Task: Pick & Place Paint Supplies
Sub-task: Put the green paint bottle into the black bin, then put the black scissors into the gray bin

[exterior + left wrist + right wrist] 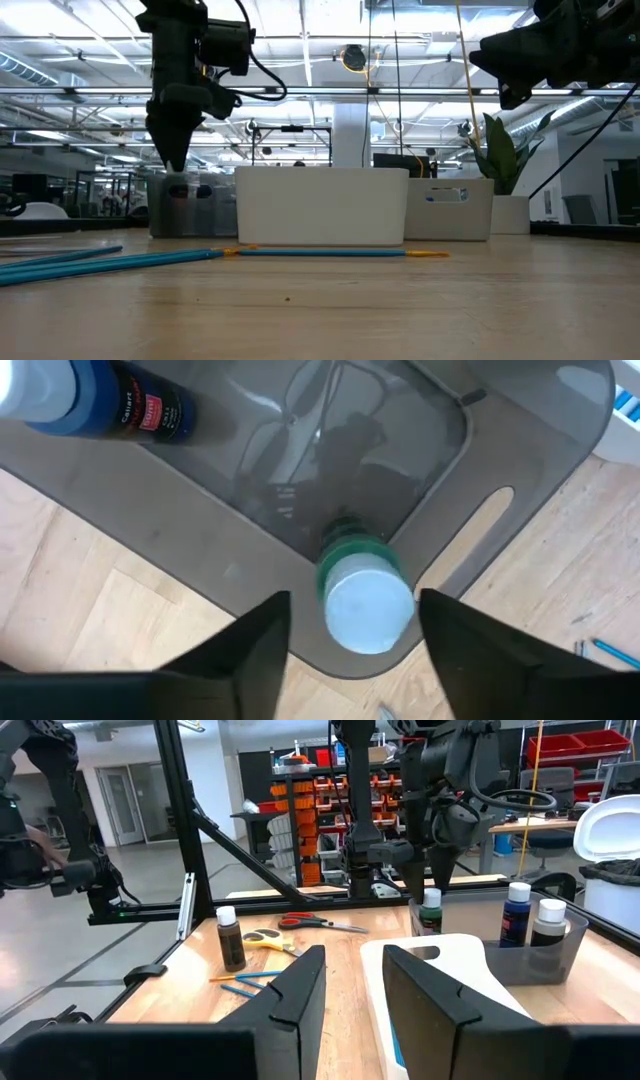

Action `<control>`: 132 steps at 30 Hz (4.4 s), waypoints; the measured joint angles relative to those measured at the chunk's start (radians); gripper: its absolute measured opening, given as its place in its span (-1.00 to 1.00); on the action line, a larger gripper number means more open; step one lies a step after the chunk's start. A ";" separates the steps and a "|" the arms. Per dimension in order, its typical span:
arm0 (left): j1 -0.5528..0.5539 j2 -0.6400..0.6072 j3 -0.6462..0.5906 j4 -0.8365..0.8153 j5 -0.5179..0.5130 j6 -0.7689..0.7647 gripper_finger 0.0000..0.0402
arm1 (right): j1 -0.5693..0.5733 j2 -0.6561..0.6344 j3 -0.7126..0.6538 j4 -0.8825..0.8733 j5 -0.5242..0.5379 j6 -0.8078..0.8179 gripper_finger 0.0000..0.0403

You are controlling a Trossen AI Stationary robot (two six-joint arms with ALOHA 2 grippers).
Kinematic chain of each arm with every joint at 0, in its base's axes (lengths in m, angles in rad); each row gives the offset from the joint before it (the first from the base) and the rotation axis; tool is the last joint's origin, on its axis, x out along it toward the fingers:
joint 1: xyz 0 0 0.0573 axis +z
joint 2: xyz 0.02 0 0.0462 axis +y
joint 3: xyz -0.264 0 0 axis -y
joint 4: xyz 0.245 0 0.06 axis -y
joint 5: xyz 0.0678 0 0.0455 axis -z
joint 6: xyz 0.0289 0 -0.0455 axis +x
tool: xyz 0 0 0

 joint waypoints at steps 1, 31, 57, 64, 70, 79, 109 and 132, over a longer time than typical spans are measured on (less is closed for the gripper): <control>0.000 0.000 0.000 0.000 0.000 -0.003 0.23 | 0.000 0.000 0.000 0.000 0.000 0.000 -0.54; -0.375 -0.666 -0.358 -0.002 0.285 -0.630 0.66 | 0.000 0.000 0.000 0.008 0.001 0.038 -0.54; -0.771 -0.247 -0.496 0.151 0.076 -1.224 0.45 | 0.000 0.000 0.001 0.023 -0.002 -0.010 -0.54; -0.754 -0.136 -0.494 0.216 0.105 -1.285 0.31 | 0.000 0.000 0.001 0.023 -0.003 -0.010 -0.54; -0.751 -0.116 -0.494 0.302 0.119 -1.261 0.13 | 0.000 0.000 0.001 0.023 -0.003 0.000 -0.54; -0.753 -0.116 -0.492 0.281 0.145 -1.227 -0.42 | 0.000 0.000 0.001 0.023 -0.003 -0.001 -0.54; -0.596 -0.122 -0.432 0.335 -0.101 -0.831 -0.99 | 0.000 0.000 0.001 0.030 -0.002 0.000 -0.54; -0.769 -0.124 -0.354 0.190 0.300 -1.203 0.02 | 0.000 0.000 0.000 0.029 -0.003 0.004 -0.54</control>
